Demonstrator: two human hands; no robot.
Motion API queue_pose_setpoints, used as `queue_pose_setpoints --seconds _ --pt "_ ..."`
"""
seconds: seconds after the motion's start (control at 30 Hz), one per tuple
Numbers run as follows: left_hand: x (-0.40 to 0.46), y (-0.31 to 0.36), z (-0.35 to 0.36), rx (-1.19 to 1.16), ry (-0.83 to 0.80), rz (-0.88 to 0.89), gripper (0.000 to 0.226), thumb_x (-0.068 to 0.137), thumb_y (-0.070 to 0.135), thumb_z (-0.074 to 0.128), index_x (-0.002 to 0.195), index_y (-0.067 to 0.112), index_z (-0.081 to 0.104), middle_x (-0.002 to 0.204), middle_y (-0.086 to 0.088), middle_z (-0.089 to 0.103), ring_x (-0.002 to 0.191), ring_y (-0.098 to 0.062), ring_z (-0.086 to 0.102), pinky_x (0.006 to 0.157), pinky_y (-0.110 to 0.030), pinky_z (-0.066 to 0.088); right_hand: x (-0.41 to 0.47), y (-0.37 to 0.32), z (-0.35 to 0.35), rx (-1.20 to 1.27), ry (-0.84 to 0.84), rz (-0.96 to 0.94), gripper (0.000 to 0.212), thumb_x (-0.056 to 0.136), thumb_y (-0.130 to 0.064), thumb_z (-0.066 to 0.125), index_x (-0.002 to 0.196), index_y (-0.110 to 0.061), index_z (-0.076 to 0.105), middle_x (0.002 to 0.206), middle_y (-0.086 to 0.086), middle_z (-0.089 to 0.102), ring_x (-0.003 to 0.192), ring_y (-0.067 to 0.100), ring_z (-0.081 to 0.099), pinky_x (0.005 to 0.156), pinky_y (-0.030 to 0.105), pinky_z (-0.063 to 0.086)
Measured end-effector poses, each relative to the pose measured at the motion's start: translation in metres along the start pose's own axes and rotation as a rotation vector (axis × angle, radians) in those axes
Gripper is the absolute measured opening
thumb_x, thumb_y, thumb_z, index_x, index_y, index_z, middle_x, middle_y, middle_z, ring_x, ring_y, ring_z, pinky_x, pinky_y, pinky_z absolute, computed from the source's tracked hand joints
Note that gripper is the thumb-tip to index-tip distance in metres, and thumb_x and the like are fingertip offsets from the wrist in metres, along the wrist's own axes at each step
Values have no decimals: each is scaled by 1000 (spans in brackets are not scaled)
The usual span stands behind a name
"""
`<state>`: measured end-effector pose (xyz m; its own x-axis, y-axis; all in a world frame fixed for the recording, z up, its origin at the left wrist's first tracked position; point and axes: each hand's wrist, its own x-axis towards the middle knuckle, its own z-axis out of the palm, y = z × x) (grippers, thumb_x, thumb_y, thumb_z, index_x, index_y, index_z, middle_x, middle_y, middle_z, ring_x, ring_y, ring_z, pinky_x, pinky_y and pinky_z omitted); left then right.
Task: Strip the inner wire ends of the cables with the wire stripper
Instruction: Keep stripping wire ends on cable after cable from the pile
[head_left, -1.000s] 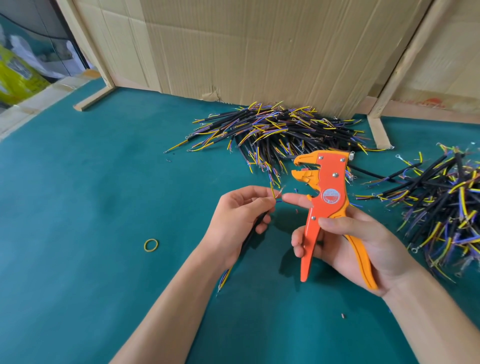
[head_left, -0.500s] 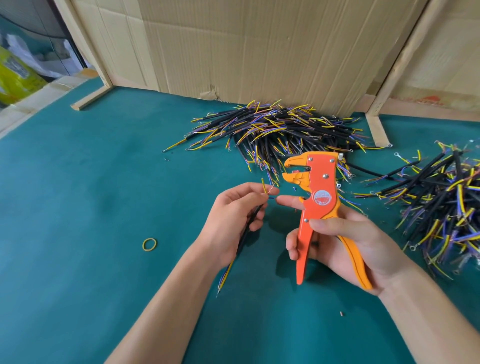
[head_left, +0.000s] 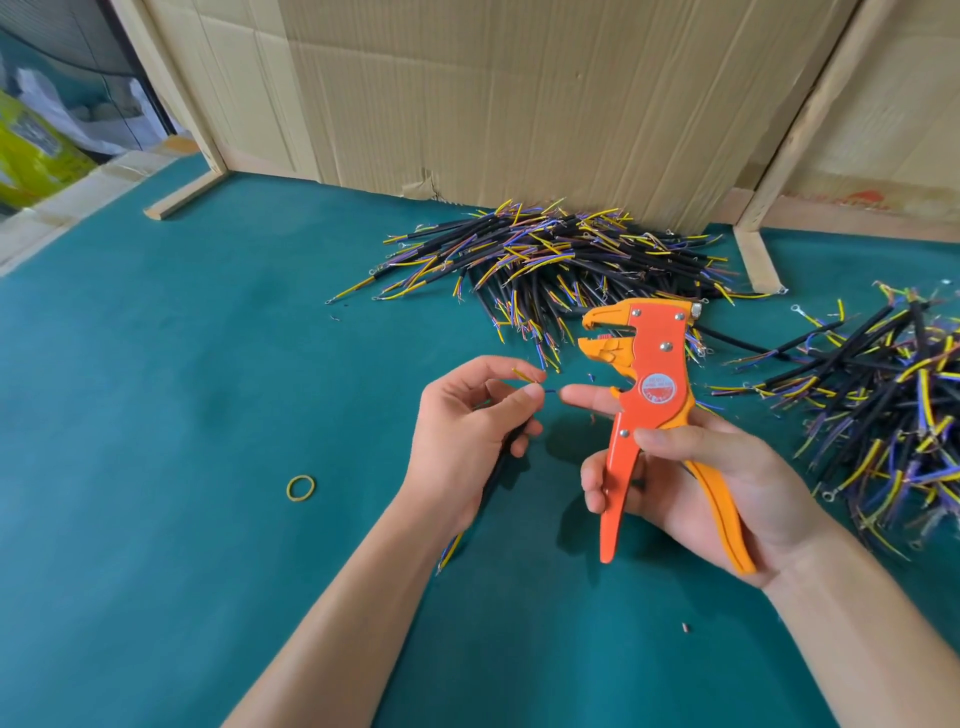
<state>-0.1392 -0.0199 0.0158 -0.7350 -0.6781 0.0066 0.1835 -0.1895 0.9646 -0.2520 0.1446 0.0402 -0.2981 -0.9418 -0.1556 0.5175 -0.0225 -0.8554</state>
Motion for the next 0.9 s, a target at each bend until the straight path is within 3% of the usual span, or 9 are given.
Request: queue_pose_setpoints --seconds 0.07,0.13,0.2,0.3,0.47,0.63,0.9 --pt "1 0 -1 42 15 49 18 90 -1 70 84 15 75 67 -13 60 59 -25 50 50 -26 40 0 0 -3 13 38 -6 56 79 -15 74 132 0 64 95 36 62 80 39 64 76 43 57" --pt "2 2 -3 47 21 90 17 89 -1 70 84 14 76 69 -15 63 58 -25 55 49 -26 42 -1 -1 -7 21 81 -3 50 78 -12 72 124 5 67 116 36 63 81 38 67 78 47 58" --pt "3 4 -5 35 27 114 13 88 -3 71 85 9 75 69 -15 64 56 -20 59 47 -24 43 -4 -3 -11 -18 85 47 51 74 -12 79 119 7 67 127 35 62 81 38 70 79 50 59" --pt "4 7 -8 44 17 128 10 86 -4 73 85 6 75 69 -16 66 55 -18 62 45 -23 44 -8 -4 -13 -84 0 166 59 69 -17 88 118 8 66 112 36 66 80 40 69 77 51 58" --pt "4 10 -10 66 -27 130 10 84 -3 75 84 7 75 75 -29 67 56 -19 64 45 -25 45 -7 -2 -9 -93 -62 209 40 78 -9 75 114 6 66 92 29 62 77 41 64 73 50 57" --pt "3 8 -9 96 -42 116 13 84 -3 76 82 10 76 70 -16 70 56 -19 65 45 -25 45 -7 -2 -6 -50 -104 217 32 78 -6 77 108 0 67 87 24 59 73 38 60 70 49 55" --pt "2 8 -8 93 -43 121 14 84 -3 75 82 10 76 78 -32 67 56 -20 65 45 -25 46 -7 -3 4 -42 -16 213 35 77 -22 84 93 -5 57 70 18 50 54 30 51 53 40 51"
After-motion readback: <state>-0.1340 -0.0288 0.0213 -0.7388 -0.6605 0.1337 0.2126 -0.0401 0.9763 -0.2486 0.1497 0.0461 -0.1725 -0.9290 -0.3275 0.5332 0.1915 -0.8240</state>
